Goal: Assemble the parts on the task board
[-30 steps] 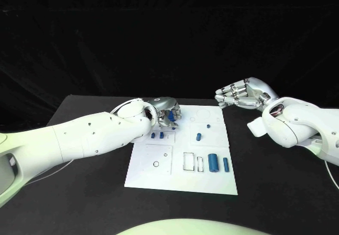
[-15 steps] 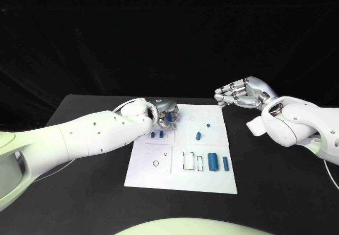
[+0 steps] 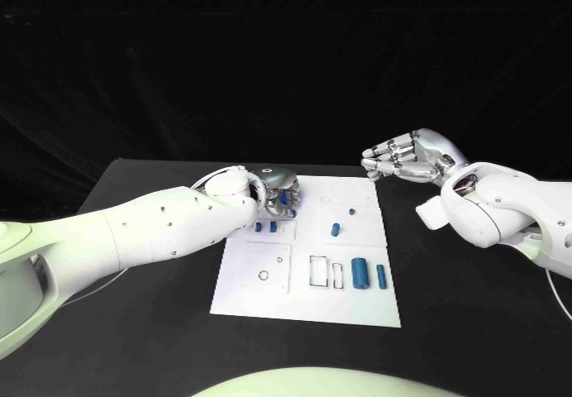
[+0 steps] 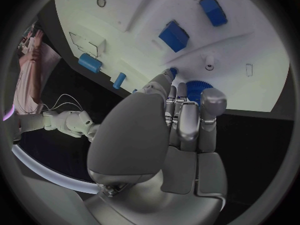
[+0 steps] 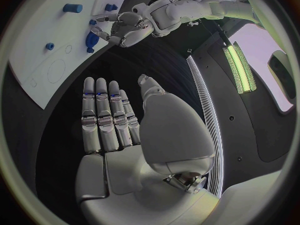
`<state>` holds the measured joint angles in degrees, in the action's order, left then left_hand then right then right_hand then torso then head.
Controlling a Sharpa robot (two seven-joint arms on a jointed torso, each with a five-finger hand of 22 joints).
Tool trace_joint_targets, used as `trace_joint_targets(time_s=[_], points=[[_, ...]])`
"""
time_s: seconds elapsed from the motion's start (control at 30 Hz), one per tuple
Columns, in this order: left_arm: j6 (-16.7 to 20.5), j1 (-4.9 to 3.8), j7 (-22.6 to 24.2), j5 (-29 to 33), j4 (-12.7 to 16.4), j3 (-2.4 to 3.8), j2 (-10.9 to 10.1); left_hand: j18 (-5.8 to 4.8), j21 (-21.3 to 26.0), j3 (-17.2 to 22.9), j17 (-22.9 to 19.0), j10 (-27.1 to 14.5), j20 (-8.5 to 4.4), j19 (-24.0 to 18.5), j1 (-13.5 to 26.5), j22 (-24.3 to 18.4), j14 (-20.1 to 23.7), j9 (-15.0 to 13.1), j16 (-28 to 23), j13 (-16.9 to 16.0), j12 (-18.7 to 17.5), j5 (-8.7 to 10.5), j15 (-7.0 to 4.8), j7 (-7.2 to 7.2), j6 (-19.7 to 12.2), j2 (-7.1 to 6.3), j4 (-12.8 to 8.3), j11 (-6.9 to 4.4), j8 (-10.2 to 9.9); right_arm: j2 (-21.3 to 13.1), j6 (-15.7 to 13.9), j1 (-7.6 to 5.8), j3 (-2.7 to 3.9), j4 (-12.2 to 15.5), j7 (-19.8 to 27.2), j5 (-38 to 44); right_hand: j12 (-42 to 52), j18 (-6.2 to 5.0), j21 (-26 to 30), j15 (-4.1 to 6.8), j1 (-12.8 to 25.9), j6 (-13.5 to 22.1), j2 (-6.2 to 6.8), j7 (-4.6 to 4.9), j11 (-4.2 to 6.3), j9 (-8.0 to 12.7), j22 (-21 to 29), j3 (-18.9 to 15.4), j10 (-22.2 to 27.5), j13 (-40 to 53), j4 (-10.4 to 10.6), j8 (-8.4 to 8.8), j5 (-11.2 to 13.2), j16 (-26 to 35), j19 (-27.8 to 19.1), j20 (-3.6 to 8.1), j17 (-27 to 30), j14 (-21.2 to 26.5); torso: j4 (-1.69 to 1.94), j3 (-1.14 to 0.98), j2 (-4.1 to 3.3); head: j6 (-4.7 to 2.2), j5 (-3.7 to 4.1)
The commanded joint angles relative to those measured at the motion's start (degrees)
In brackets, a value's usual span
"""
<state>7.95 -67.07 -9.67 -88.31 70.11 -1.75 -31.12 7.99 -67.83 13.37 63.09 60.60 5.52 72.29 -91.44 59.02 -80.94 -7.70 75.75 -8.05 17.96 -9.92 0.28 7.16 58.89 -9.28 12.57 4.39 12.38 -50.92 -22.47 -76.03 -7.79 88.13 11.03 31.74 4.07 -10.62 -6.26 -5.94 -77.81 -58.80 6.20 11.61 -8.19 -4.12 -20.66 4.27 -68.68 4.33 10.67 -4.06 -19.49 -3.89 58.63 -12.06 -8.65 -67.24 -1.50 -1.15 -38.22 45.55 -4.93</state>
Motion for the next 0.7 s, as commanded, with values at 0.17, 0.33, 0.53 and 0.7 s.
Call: trace_joint_targets(time_s=[0.17, 0.33, 0.53, 0.7], points=[[-1.0, 0.50, 0.3, -0.1, -0.8, 0.03, 0.8, -1.24, -0.8, 1.1, 0.1, 1.3, -0.08, 0.7, -0.4, 0.8, -0.4, 0.1, 0.5, 0.3, -0.7, -0.20, -0.20, -0.05, 1.0, 0.41, -0.2, -0.14, -0.5, 0.2, 0.4, 0.03, 0.01, 0.1, 0.5, 0.4, 0.1, 0.13, 0.4, -0.15, 0.2, 0.5, -0.45, 0.02, 0.12, -0.1, 0.0, 0.1, 0.3, 0.0, -0.3, 0.07, -0.4, 0.2, 0.1, -0.37, 0.1, 0.4, -0.04, -0.02, -0.01, 0.13, 0.00], [-1.4, 0.81, 0.5, 0.2, -1.3, 0.03, 1.2, -1.33, -1.2, 1.6, 0.3, 1.8, -0.13, 0.9, -0.4, 1.4, -0.5, 0.1, 0.8, 0.5, -1.1, -0.20, -0.26, -0.08, 1.3, 0.45, -0.3, -0.22, -0.8, 0.2, 0.5, 0.04, 0.01, 0.1, 0.5, 0.4, 0.1, 0.13, 0.4, -0.15, 0.2, 0.5, -0.45, 0.02, 0.12, -0.1, 0.0, 0.1, 0.3, 0.0, -0.3, 0.07, -0.4, 0.2, 0.1, -0.37, 0.1, 0.4, 0.02, -0.02, 0.01, 0.18, 0.01], [-1.8, 1.00, 0.6, 0.6, -1.6, 0.02, 1.5, -1.35, -1.4, 1.8, 0.2, 1.9, -0.15, 0.9, -0.3, 1.5, -0.5, 0.1, 0.8, 0.6, -1.3, -0.19, -0.26, -0.07, 1.4, 0.41, -0.4, -0.22, -0.9, 0.3, 0.6, 0.04, 0.01, 0.0, 0.5, 0.4, 0.1, 0.13, 0.4, -0.15, 0.2, 0.5, -0.45, 0.02, 0.12, -0.1, 0.0, 0.1, 0.3, 0.0, -0.3, 0.07, -0.4, 0.2, 0.1, -0.37, 0.1, 0.4, 0.02, -0.01, 0.02, 0.22, 0.01], [-2.1, 1.03, 0.6, 0.6, -1.8, 0.01, 1.6, -1.41, -1.7, 2.2, 0.2, 2.3, -0.16, 1.0, -0.3, 1.9, -0.5, 0.2, 0.9, 0.7, -1.7, -0.20, -0.30, -0.10, 1.6, 0.45, -0.5, -0.26, -1.2, 0.4, 0.6, 0.04, 0.01, 0.0, 0.5, 0.4, 0.1, 0.12, 0.4, -0.14, 0.2, 0.5, -0.58, 0.00, 0.14, -0.1, 0.1, 0.1, 0.3, 0.0, -0.4, 0.04, -0.4, 0.2, 0.2, -0.36, 0.1, 0.4, 0.02, -0.04, 0.03, 0.27, 0.06]])
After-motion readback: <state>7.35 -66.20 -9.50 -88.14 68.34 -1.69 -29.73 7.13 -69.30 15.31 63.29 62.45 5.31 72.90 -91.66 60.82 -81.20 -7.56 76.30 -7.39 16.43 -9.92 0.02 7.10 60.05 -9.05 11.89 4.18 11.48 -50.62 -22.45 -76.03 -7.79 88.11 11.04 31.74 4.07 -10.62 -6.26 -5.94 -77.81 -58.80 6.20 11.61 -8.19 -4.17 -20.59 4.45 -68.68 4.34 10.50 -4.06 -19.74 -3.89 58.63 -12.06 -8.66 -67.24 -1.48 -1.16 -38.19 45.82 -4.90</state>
